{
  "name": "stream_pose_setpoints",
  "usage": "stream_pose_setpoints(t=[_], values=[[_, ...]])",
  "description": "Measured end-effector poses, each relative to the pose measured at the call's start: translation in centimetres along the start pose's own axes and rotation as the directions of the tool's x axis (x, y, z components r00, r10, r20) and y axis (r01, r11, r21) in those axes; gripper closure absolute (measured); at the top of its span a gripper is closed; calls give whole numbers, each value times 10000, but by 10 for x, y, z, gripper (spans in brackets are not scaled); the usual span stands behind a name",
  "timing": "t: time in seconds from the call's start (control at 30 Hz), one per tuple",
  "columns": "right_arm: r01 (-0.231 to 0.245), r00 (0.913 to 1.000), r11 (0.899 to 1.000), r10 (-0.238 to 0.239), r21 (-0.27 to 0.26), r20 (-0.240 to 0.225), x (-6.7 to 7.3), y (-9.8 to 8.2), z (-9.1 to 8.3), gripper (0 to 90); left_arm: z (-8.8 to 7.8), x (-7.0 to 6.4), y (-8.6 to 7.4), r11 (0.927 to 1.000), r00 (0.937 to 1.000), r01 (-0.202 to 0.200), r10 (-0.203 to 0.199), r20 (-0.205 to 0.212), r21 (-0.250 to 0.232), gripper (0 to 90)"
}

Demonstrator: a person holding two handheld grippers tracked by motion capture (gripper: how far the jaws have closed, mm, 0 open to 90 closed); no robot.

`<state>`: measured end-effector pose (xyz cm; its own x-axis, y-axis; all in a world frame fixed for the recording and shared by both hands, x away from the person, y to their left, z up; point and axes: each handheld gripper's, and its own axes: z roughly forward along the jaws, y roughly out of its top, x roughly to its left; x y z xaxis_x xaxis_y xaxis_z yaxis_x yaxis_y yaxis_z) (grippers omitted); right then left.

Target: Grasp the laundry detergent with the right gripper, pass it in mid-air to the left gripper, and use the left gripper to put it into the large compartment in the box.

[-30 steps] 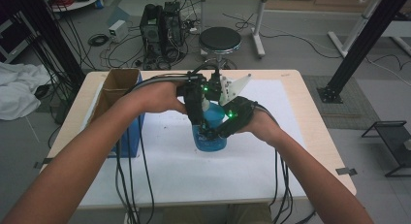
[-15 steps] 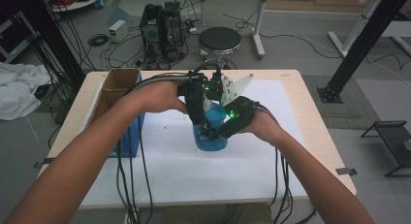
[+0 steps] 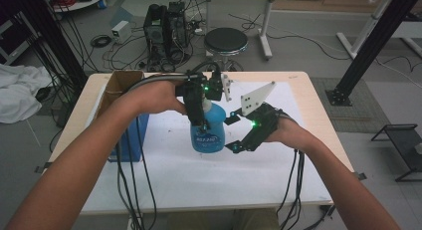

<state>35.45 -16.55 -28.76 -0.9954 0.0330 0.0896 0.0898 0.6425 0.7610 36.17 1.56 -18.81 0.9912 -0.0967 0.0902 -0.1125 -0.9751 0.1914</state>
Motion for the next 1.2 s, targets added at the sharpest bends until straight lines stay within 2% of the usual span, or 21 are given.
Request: stream_pose_setpoints(t=[0.03,0.07,0.13,0.17,0.2,0.37,0.4,0.43,0.5,0.57,0.6,0.7,0.73,0.77,1.0,1.07,1.17,1.2], values=[[0,10000,10000,0,0,0,0,0,0,191,-1,0,-2,9999,9999,120,-120,95,-12,372],[336,9981,9987,-355,395,496,-4,-7,-5,190,-3,0,-6,9997,9997,229,-228,45,-78,372],[322,9985,9985,-340,436,419,-4,-8,-6,190,-3,1,-7,9995,9996,288,-288,-20,-105,372],[416,9984,9968,-441,685,357,-3,-13,-11,191,-4,2,-9,9994,9994,340,-340,-53,-77,372],[623,9969,9959,-652,661,431,-4,-14,-13,190,-5,3,-10,9994,9993,348,-349,-140,-60,372],[302,9991,9972,-322,677,293,-2,-19,-23,190,-6,8,-18,9981,9978,606,-604,-261,66,372],[115,9989,9941,-163,1076,440,1,-21,-26,37,-6,9,-20,9974,9970,712,-711,-299,53,372],[115,9989,9941,-163,1076,440,1,-21,-26,37,-7,10,-21,9973,9969,727,-724,-315,82,372],[-236,9989,9888,172,1471,443,-1,-24,-29,6,-8,11,-25,9962,9955,875,-872,-365,42,371],[-408,9983,9864,337,1591,466,1,-26,-31,6,-10,14,-28,9951,9943,985,-984,-415,17,372],[-479,9973,9849,380,1663,621,2,-27,-33,6,-12,15,-30,9944,9933,1061,-1060,-464,-1,372],[-269,9964,9821,114,1862,838,3,-30,-40,7,-18,18,-35,9912,9899,1321,-1322,-504,-55,372],[-411,9956,9763,222,2126,906,4,-31,-43,7,-20,19,-37,9902,9884,1394,-1394,-602,-37,372],[-498,9927,9704,221,2364,1185,6,-34,-48,7,-23,21,-39,9885,9863,1515,-1513,-658,-18,372],[-426,9938,9634,137,2646,1102,10,-45,-64,7,-45,28,-53,9773,9728,2120,-2114,-942,-37,372],[-441,9942,9592,148,2792,1061,14,-48,-69,7,-53,30,-60,9715,9654,2365,-2367,-1095,-146,372],[-433,9934,9565,106,2885,1139,16,-54,-75,7,-66,32,-72,9577,9500,2868,-2875,-1214,-235,372],[-459,9936,9540,129,2964,1123,16,-56,-77,7,-69,32,-75,9499,9417,3112,-3125,-1246,-306,372]])
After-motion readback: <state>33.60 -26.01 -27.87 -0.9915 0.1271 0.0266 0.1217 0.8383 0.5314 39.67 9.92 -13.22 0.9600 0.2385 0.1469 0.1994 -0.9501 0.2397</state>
